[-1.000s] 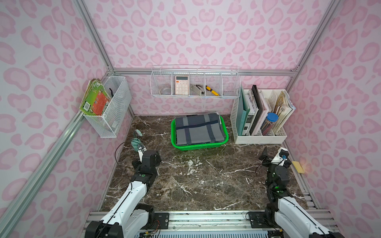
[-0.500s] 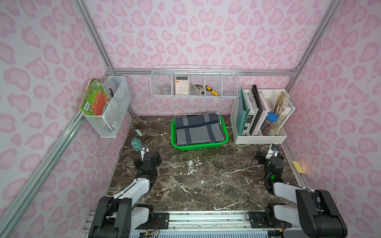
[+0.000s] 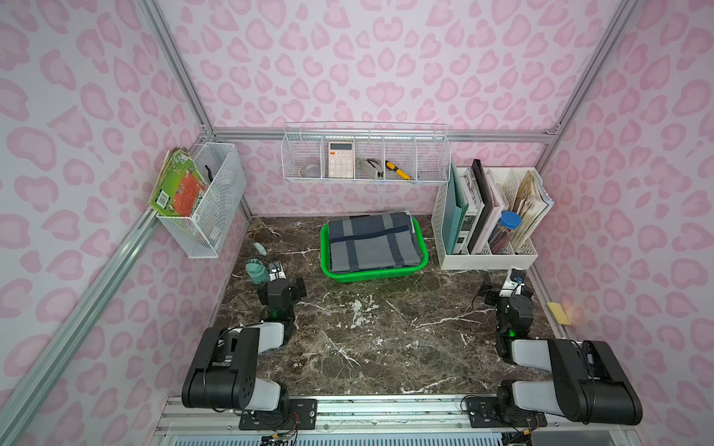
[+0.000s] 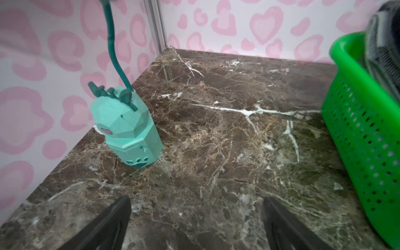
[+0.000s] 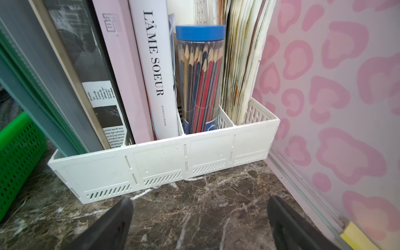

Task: Put the folded scarf in the basket
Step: Reset both arms

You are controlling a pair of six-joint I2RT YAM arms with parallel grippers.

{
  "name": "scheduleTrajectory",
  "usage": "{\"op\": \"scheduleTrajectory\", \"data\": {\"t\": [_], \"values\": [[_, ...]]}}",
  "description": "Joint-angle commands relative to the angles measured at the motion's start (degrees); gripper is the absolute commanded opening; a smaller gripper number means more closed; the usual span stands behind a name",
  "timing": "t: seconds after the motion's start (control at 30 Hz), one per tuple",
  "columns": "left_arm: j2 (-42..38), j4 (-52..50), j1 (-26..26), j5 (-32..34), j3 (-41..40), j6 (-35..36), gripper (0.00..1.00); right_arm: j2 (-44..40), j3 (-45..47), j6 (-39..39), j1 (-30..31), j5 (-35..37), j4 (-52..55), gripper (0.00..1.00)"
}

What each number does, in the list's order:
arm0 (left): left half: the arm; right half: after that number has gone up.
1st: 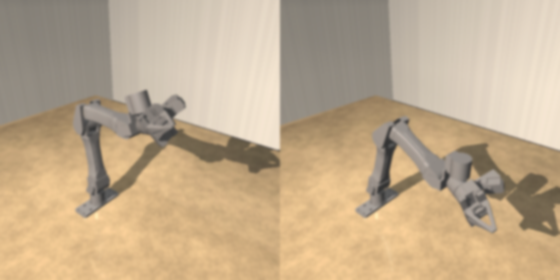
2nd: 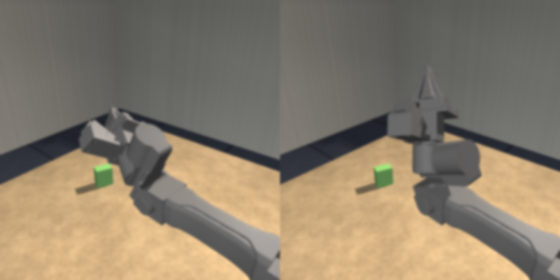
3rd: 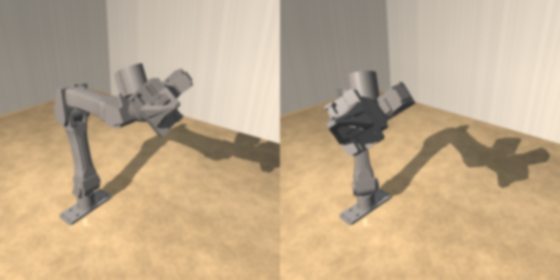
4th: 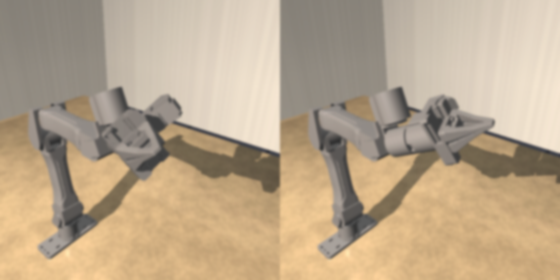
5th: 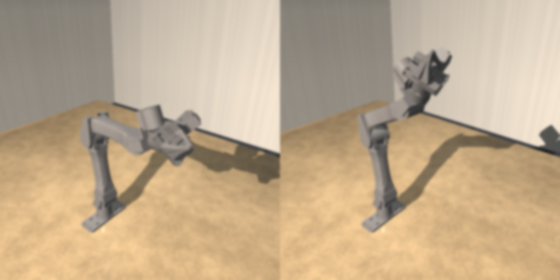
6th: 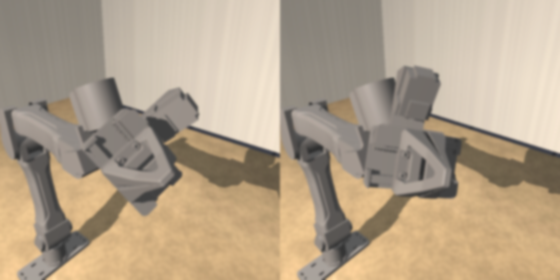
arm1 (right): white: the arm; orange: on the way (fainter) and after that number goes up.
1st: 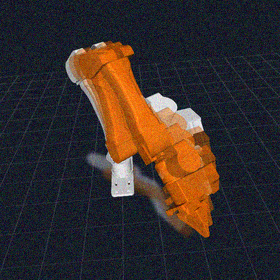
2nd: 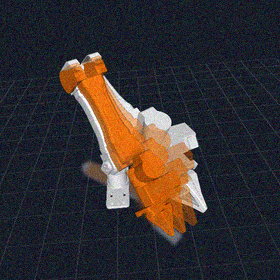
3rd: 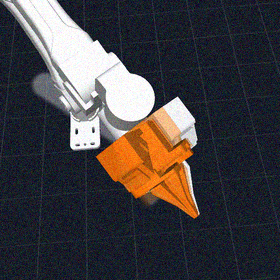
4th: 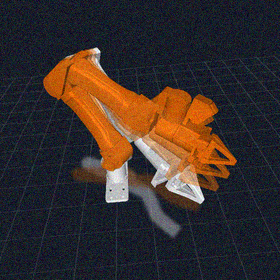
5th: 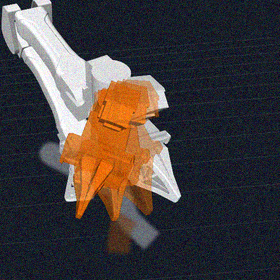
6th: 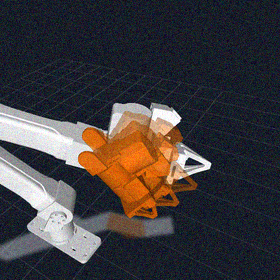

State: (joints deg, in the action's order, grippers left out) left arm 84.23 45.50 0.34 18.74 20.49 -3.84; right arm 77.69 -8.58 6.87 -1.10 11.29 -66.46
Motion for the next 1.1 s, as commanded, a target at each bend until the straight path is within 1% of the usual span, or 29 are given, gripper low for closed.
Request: {"op": "scheduleTrajectory", "data": {"t": [0.0, 0.07, 0.1, 0.13, 0.17, 0.2, 0.23, 0.27, 0.33, 0.4, 0.5, 1.07], "values": [[1.74, 6.97, -0.45, -1.91, 0.14, 1.52, 0.99, 2.34, 0.44, -0.77, -0.31, -3.88, -7.38, 0.99], [1.88, 3.44, -2.02, -4.59, 1.64, 0.35, 0.99, 7.16, 1.49, -0.69, -0.31, -3.80, -14.54, 0.99], [2.92, 3.24, -2.83, -5.43, 2.10, -0.60, 0.99, 9.67, 2.10, -0.50, -0.28, -3.36, -18.17, 0.99], [4.67, 4.19, -3.26, -5.04, 2.31, -1.15, 0.99, 12.87, 2.78, -1.51, -0.18, -3.81, -24.04, 0.99], [5.94, 5.98, -3.37, -5.17, 2.57, -0.79, 0.99, 11.82, 2.58, -1.98, 0.07, -4.90, -21.99, 0.99], [5.81, 6.17, -3.66, -5.74, 2.48, -0.82, 0.99, 10.22, 1.26, -2.04, 0.14, -5.47, -16.79, 0.99], [5.48, 4.65, -3.83, -5.91, 2.94, -1.06, 0.99, 9.27, -0.82, -1.61, 0.14, -4.52, -11.44, 0.99], [5.65, 4.52, -3.87, -6.14, 2.98, -1.13, 0.99, 10.21, -1.67, -1.97, 0.11, -4.37, -11.07, 0.99], [5.55, 4.50, -3.91, -6.17, 3.02, -1.17, 0.99, 12.36, -1.25, -3.33, 0.63, -5.08, -15.66, 0.99], [5.63, 4.58, -3.94, -6.17, 3.03, -1.15, 0.99, 11.25, -2.30, -3.53, 0.75, -5.30, -11.76, 0.99], [5.58, 4.58, -3.92, -6.20, 2.97, -1.15, 0.99, 12.16, -1.87, -4.06, 1.46, -3.95, -14.12, 0.99], [5.52, 4.54, -3.89, -6.19, 2.92, -1.16, 0.99, 11.87, -1.99, -4.59, 1.92, -3.37, -13.69, 1.00]]}}
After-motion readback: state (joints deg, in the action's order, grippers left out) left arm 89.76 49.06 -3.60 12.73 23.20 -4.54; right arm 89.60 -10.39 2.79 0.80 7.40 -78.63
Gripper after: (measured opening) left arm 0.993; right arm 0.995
